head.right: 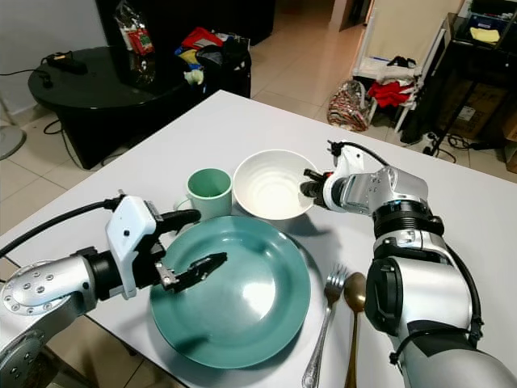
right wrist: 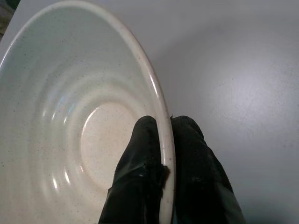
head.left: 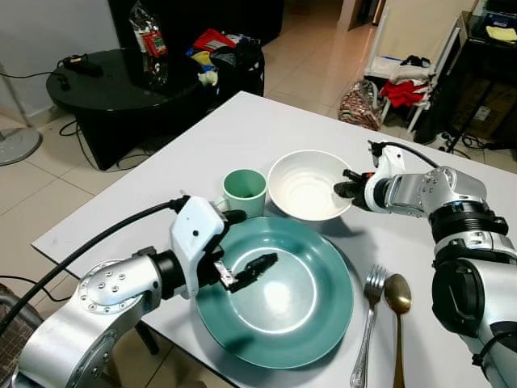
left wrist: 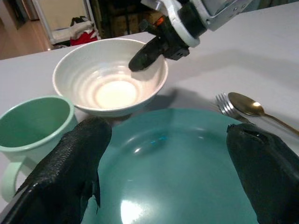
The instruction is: Setting the table
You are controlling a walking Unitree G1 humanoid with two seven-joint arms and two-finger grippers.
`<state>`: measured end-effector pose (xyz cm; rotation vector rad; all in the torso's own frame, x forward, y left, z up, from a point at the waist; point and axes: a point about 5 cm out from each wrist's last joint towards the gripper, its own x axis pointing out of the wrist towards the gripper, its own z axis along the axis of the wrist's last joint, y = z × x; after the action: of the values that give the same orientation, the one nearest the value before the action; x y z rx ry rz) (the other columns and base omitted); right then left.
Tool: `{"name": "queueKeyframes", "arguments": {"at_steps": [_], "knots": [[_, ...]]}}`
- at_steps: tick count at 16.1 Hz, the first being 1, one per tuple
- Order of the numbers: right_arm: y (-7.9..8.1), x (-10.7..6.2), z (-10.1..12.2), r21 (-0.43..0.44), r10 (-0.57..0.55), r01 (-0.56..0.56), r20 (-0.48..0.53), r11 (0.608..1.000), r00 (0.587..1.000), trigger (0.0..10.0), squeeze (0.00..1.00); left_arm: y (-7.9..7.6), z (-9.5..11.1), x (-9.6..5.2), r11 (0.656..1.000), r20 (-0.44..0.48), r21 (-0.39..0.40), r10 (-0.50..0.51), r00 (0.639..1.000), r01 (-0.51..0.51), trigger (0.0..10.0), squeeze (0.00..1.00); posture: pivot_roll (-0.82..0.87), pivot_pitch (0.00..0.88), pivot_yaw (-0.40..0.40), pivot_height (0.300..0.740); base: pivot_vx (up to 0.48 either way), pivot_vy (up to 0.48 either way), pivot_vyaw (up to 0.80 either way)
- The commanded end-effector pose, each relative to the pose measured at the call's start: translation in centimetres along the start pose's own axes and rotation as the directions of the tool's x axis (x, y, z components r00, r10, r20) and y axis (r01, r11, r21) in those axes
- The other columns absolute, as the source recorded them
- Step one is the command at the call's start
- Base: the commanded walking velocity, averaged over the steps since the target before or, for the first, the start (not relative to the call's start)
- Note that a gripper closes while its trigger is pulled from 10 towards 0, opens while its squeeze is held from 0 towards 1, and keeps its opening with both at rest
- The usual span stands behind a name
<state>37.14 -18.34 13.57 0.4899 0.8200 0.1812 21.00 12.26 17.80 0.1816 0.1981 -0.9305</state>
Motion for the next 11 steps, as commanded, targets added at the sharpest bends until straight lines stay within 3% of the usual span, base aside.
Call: {"name": "queueKeyframes", "arguments": {"at_steps": [1,2,3,4,6,11], "knots": [[0.5,-0.3,0.9,-0.009,0.015,-0.015,0.031,1.0,0.999,10.0,0.0,-0.2,0.5,0.0,1.0,0.01,0.015,-0.011,1.0,0.011,10.0,0.0,0.07,0.0,-0.037,0.74,0.0,0.0,0.0],[0.2,-0.3,0.6,0.001,0.008,-0.009,0.014,1.0,1.0,10.0,0.0,-0.3,0.5,0.0,1.0,0.01,0.012,-0.016,1.0,0.016,10.0,0.0,0.06,0.0,-0.039,0.74,0.0,0.0,0.0],[-0.1,-0.3,0.3,0.022,0.008,-0.008,-0.014,1.0,1.0,10.0,0.13,-0.3,0.6,0.0,1.0,0.014,0.013,-0.015,1.0,0.015,10.0,0.0,0.06,0.0,-0.041,0.74,0.0,0.0,0.0],[-0.3,-0.3,0.0,0.034,0.008,-0.007,-0.036,0.999,0.999,10.0,0.65,-0.2,0.6,0.0,1.0,0.016,0.012,-0.014,1.0,0.014,10.0,0.0,0.06,0.0,-0.039,0.74,0.0,0.0,0.0],[-0.6,-0.3,-0.6,0.043,0.002,0.0,-0.06,0.999,0.998,10.0,0.87,-0.3,0.6,0.1,1.0,0.017,0.011,-0.017,1.0,0.017,10.0,0.0,0.06,0.0,-0.039,0.74,0.0,0.0,0.0],[-0.9,-1.4,-0.2,0.081,0.033,-0.029,-0.058,0.996,0.998,10.0,0.91,-0.3,0.9,0.1,1.0,0.029,0.016,-0.024,0.999,0.023,10.0,0.0,0.05,0.0,-0.031,0.74,0.0,0.0,0.0]]}}
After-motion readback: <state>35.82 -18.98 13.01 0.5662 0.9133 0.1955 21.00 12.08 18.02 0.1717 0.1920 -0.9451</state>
